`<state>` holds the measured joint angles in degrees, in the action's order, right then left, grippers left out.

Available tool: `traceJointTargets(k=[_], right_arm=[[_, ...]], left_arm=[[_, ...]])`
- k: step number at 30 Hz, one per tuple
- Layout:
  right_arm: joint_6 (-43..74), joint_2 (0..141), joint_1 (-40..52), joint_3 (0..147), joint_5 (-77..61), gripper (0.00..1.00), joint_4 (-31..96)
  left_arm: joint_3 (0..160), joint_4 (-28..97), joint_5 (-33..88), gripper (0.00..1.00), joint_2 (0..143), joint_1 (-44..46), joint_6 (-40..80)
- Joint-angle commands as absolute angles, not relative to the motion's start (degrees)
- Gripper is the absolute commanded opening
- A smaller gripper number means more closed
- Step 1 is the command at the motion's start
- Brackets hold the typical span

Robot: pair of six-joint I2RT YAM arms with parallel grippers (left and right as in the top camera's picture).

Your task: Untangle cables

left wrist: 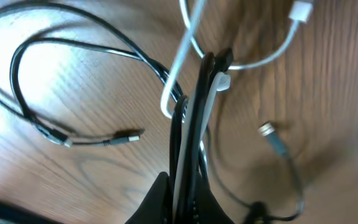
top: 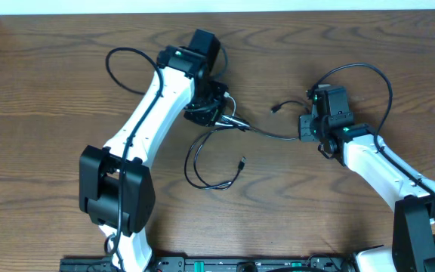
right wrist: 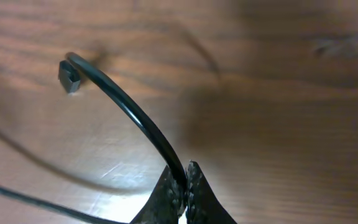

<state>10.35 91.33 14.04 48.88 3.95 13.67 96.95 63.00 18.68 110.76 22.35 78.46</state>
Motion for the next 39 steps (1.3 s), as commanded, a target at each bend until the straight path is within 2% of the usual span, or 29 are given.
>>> traceJointTargets(k=[1,3,8,14,20,27,31,32,33,34,35,39], right_arm=[[11.16,90.30,13.91,48.95,10.00,0.01,12.12],[11.16,90.41,13.91,48.95,11.05,0.01,10.00],[11.16,91.20,13.45,48.95,14.26,0.01,3.95],[11.44,92.07,10.96,48.95,20.27,0.01,2.26],[11.86,92.16,6.33,48.95,22.57,0.01,5.17],[13.72,92.16,0.45,48.95,21.41,0.01,8.60],[13.72,92.16,-0.84,48.95,18.00,0.01,8.40],[13.72,92.16,-1.08,48.95,17.15,0.01,8.32],[13.69,92.16,-1.19,48.95,16.45,0.01,8.16],[13.72,92.16,-1.39,48.95,16.01,0.01,8.10],[13.72,92.16,-1.45,48.95,15.90,0.01,8.10],[13.69,92.16,-1.48,48.95,15.92,0.01,8.03]], left_arm=[[96.53,62.39,15.38,0.08,111.24,23.31,62.61],[96.53,61.78,15.35,0.08,111.24,23.86,52.25],[96.53,61.47,15.35,0.07,111.24,25.17,34.89],[96.53,61.14,15.35,0.07,111.24,27.31,19.73],[96.53,57.30,15.35,0.08,111.24,30.22,11.75],[96.53,53.67,15.35,0.08,111.24,33.01,10.92],[96.53,52.40,15.33,0.25,111.24,33.63,10.98],[96.53,52.05,15.33,0.32,111.24,33.63,11.03],[96.53,51.66,15.33,0.52,111.24,33.63,11.18],[96.53,51.29,15.31,0.64,111.24,33.61,11.20],[96.53,50.98,15.31,0.71,111.24,33.56,11.20],[96.53,50.48,11.38,0.72,111.24,33.56,13.10]])
